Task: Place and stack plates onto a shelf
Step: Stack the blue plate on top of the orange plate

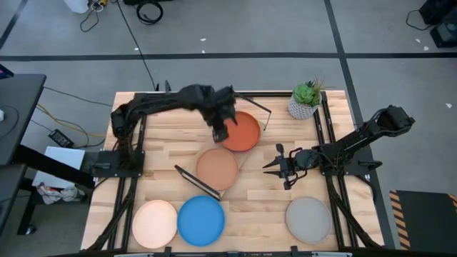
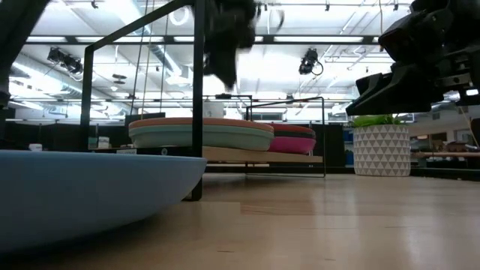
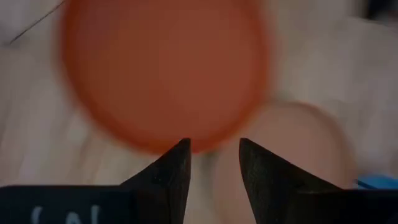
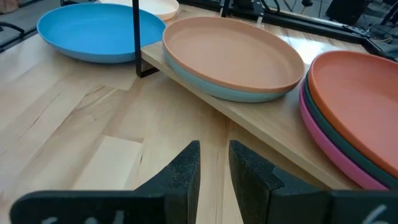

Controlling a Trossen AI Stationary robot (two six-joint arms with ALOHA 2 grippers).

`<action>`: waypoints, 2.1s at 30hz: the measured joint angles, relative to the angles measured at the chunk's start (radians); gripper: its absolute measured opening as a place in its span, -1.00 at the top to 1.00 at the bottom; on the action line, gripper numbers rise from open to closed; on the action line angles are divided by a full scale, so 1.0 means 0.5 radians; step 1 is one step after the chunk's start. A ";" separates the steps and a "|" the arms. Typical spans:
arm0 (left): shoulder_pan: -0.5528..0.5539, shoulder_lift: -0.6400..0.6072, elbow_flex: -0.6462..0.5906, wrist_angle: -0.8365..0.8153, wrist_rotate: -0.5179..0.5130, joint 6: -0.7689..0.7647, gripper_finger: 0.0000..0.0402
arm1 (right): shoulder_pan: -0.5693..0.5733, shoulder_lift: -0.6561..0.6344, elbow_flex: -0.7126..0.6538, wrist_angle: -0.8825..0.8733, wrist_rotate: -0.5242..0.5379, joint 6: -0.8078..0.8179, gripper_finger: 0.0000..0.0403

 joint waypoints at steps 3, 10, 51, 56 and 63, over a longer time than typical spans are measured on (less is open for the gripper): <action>-0.231 -0.107 0.016 0.069 0.017 0.048 0.29 | 0.000 0.000 0.000 -0.001 0.005 -0.006 0.55; -0.902 -0.360 0.022 0.289 0.049 -0.379 0.29 | -0.001 0.000 0.000 0.020 0.007 -0.049 0.55; -2.158 0.084 -0.822 1.295 -0.694 -2.035 0.30 | -0.257 -0.002 0.002 0.495 0.141 -0.756 0.55; -2.158 0.235 -0.599 1.070 -0.678 -1.916 0.30 | -0.307 -0.002 0.002 0.497 0.108 -0.740 0.55; -2.158 0.340 -0.503 0.990 -0.704 -1.887 0.30 | -0.333 -0.002 0.002 0.499 0.086 -0.739 0.55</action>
